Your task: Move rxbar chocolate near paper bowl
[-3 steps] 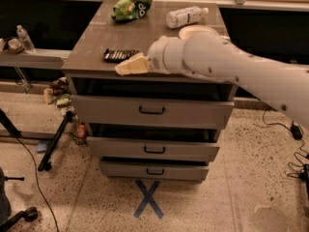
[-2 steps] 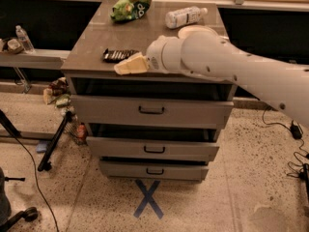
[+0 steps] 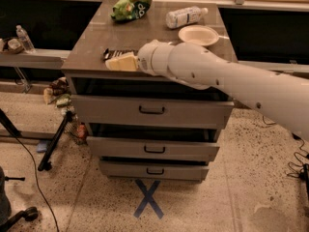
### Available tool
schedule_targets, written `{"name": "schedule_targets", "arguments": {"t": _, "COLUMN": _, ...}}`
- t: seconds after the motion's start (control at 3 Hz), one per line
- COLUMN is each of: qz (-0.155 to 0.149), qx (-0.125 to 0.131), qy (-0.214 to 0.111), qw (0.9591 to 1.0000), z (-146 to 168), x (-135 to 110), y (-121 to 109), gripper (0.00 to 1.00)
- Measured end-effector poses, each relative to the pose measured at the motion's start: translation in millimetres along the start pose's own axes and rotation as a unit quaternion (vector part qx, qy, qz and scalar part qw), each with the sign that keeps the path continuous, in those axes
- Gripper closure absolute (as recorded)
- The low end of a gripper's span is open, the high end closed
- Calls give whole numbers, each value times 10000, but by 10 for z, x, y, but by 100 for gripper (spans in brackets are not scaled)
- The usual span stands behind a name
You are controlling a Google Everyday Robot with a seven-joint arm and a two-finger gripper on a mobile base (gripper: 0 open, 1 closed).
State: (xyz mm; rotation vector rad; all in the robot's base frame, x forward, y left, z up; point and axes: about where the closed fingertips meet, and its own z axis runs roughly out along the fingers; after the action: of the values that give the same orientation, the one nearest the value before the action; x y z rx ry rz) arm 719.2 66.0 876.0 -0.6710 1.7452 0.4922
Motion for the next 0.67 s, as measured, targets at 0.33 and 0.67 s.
{"name": "schedule_targets", "arguments": {"t": 0.33, "qz": -156, "qx": 149, "qy": -13, "qw": 9998, "z": 254, "x": -5, "y": -16, "gripper": 0}}
{"name": "schedule_targets", "arguments": {"t": 0.67, "qz": -348, "qx": 273, "qy": 33, "qw": 9990, "z": 432, "x": 24, "y": -72, "gripper": 0}}
